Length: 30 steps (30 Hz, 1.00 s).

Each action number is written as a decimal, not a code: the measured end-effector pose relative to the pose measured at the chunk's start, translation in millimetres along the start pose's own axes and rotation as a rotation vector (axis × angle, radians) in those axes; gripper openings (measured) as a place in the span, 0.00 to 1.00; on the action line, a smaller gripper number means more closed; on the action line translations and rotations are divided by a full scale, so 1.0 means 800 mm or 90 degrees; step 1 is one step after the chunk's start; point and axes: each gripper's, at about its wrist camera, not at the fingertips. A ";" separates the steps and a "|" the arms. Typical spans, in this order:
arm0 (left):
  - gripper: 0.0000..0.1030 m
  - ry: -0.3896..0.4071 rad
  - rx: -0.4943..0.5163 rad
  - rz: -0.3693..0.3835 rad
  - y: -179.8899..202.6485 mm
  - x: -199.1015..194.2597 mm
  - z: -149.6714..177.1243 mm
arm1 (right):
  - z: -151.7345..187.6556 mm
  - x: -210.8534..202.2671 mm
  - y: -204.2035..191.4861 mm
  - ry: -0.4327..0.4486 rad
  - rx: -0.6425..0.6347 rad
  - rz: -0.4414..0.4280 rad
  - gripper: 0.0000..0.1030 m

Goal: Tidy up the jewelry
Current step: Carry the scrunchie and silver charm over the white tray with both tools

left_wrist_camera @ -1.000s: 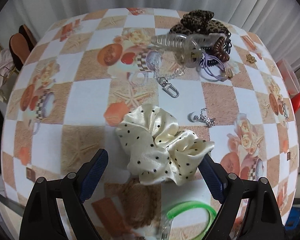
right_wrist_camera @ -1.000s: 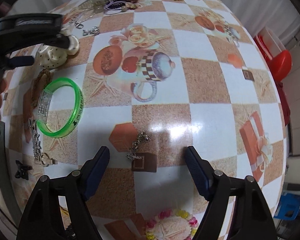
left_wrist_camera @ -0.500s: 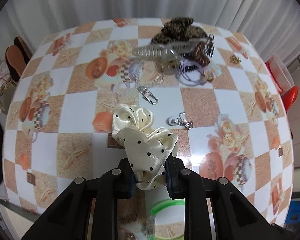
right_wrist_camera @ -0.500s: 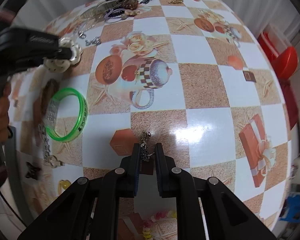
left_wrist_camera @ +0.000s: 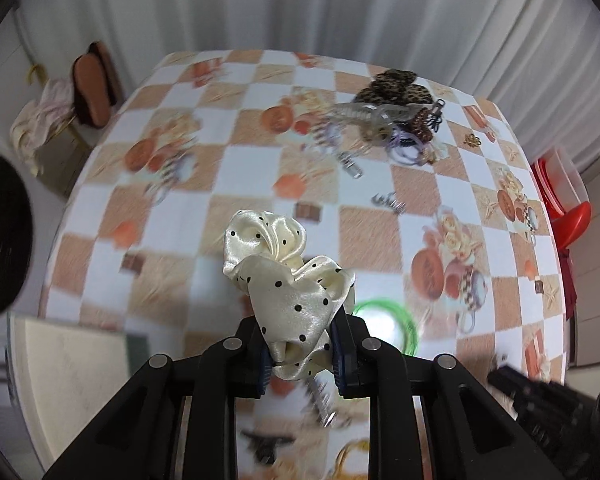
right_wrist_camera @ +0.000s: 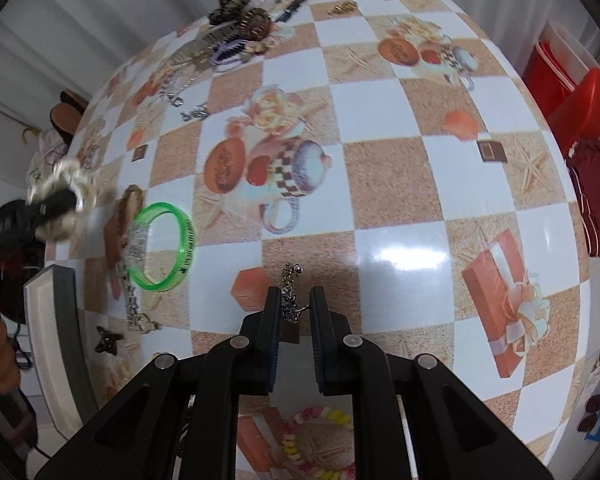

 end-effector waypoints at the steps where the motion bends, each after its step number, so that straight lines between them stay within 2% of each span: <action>1: 0.28 -0.001 -0.007 -0.002 -0.011 -0.005 0.005 | 0.002 -0.005 -0.002 0.003 -0.004 -0.003 0.15; 6: 0.28 -0.004 -0.034 -0.023 -0.069 -0.022 0.030 | -0.002 -0.022 -0.039 0.023 -0.031 -0.019 0.15; 15: 0.28 0.009 -0.091 -0.074 -0.190 -0.061 0.062 | -0.017 -0.032 -0.165 0.046 -0.116 -0.083 0.15; 24: 0.28 0.014 -0.157 -0.130 -0.295 -0.064 0.084 | -0.027 0.000 -0.310 0.032 -0.215 -0.172 0.15; 30: 0.28 0.014 -0.183 -0.156 -0.339 -0.052 0.093 | -0.031 0.035 -0.377 0.007 -0.258 -0.195 0.15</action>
Point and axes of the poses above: each gripper's, at about its wrist camera, not at the fingertips, and x roughly the way its jaws point, y to its right, z to its underside, and after that the axes turned 15 degrees about -x, right-handed
